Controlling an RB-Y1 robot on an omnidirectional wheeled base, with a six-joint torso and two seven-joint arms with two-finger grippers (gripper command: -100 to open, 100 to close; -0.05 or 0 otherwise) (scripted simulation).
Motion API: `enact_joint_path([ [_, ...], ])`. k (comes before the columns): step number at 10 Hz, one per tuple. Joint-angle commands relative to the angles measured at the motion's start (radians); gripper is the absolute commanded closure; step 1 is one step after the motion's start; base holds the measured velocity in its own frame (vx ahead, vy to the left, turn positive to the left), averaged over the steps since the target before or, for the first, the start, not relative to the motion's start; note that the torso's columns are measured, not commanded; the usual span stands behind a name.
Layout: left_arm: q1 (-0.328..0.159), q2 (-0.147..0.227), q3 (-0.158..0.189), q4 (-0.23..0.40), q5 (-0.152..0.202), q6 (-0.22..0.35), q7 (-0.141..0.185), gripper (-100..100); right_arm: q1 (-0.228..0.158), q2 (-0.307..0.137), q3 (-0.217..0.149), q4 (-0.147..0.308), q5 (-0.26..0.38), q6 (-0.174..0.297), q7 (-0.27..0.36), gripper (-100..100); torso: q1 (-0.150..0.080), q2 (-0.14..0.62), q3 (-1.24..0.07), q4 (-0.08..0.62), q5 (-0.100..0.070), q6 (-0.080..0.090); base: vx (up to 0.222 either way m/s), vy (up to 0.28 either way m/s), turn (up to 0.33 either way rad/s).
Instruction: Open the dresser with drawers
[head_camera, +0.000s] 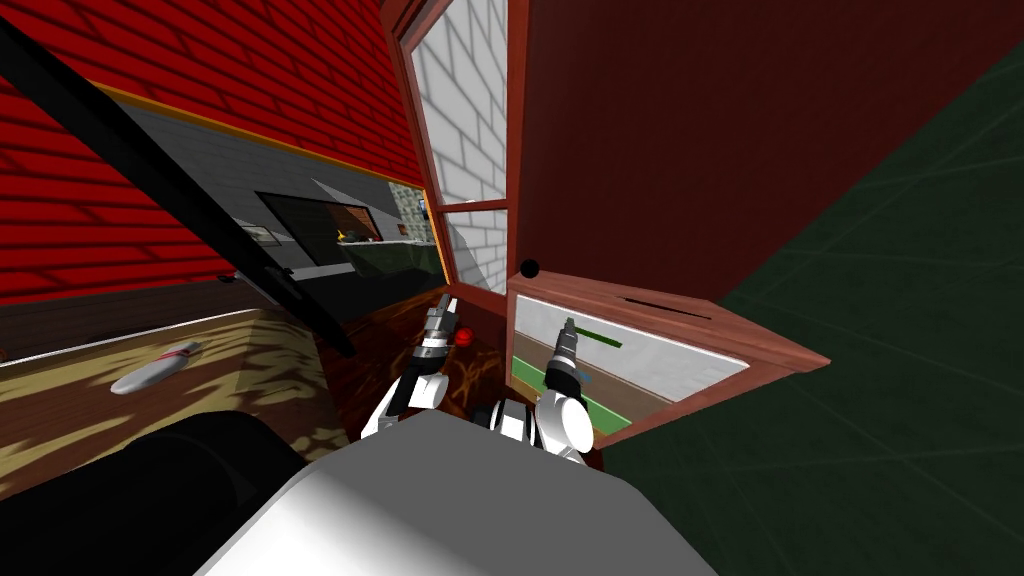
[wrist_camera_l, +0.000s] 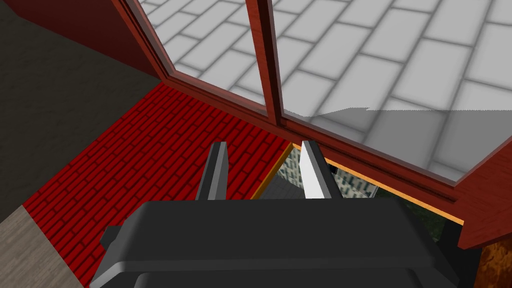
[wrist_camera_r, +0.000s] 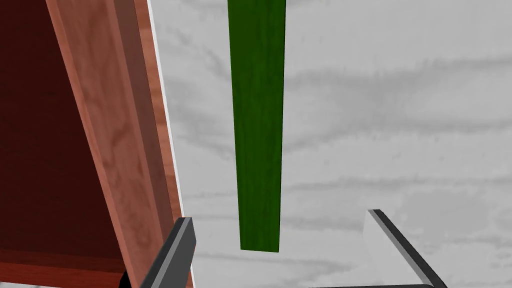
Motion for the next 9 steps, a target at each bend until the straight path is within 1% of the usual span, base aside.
enact_joint_path([
  [1, 0.0, 0.0, 0.0, 0.0, 0.0, 0.0, 0.0, 0, 0.0, -0.004, -0.003, 0.01, 0.007, 0.004, -0.014, 100, 0.003, 0.006, 0.004, 0.002, 0.001, 0.0, -0.026, 0.008, -0.019],
  [2, 0.0, 0.0, 0.0, 0.0, 0.0, 0.0, 0.0, 0, -0.001, 0.0, 0.005, -0.006, 0.005, 0.002, -0.002, 100, 0.001, -0.001, 0.002, -0.006, -0.002, 0.0, -0.115, 0.037, -0.001],
  [5, -0.001, 0.0, 0.0, 0.0, 0.0, 0.0, 0.0, 0, 0.008, 0.004, 0.02, -0.018, -0.004, -0.007, 0.024, 100, 0.0, -0.003, -0.001, -0.004, 0.0, -0.001, -0.186, 0.04, 0.003],
  [6, -0.001, 0.0, 0.0, 0.0, 0.0, 0.0, 0.0, 0, 0.002, 0.001, 0.013, -0.022, -0.003, -0.002, 0.015, 100, 0.0, -0.003, -0.001, -0.004, -0.001, 0.0, -0.097, 0.024, 0.003],
  [8, 0.0, 0.0, 0.0, 0.0, 0.0, 0.0, 0.0, 0, 0.01, 0.0, 0.021, -0.024, -0.006, -0.005, 0.022, 100, 0.001, -0.005, -0.003, -0.003, 0.0, 0.0, -0.106, 0.041, -0.017],
  [9, 0.0, 0.0, 0.0, 0.0, 0.0, 0.0, 0.0, 0, 0.013, 0.0, 0.024, -0.025, -0.006, -0.007, 0.025, 100, 0.001, -0.003, -0.001, -0.003, 0.0, -0.001, -0.175, 0.058, -0.01],
])
